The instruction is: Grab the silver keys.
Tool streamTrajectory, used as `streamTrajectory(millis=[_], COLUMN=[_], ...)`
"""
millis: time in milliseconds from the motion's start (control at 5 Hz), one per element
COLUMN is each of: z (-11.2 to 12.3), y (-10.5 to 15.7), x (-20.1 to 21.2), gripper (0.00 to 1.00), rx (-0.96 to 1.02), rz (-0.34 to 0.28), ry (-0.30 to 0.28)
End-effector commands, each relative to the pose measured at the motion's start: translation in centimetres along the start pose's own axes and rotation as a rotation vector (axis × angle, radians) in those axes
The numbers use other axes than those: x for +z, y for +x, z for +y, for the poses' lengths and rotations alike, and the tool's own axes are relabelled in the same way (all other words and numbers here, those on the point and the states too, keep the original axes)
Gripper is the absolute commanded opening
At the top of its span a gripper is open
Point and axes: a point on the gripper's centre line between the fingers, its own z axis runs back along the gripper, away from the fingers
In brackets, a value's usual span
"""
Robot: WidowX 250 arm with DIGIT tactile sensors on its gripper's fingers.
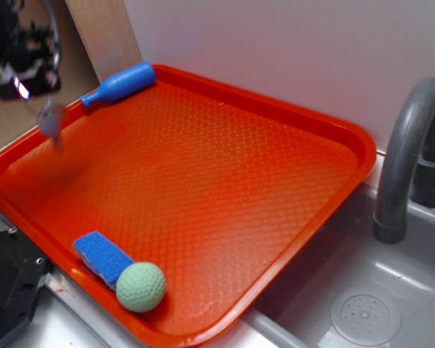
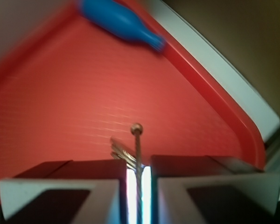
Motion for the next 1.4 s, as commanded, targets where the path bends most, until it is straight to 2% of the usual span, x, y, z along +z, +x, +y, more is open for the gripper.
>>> streamTrajectory(millis=[0, 200, 800, 1000, 1200], z=[-9.3, -10.6, -9.9, -10.5, -10.9], y=[3.1, 3.3, 1.3, 3.1, 3.9], x=[9.7, 11.6, 12.3, 10.7, 9.8], gripper=[0.00, 0.00, 0.00, 0.00, 0.00], rx=[-0.535, -0.578, -0.565, -0.562, -0.554], rz=[0.004, 0.025, -0.011, -0.006, -0.004], ry=[0.038, -0.036, -0.009, -0.006, -0.005])
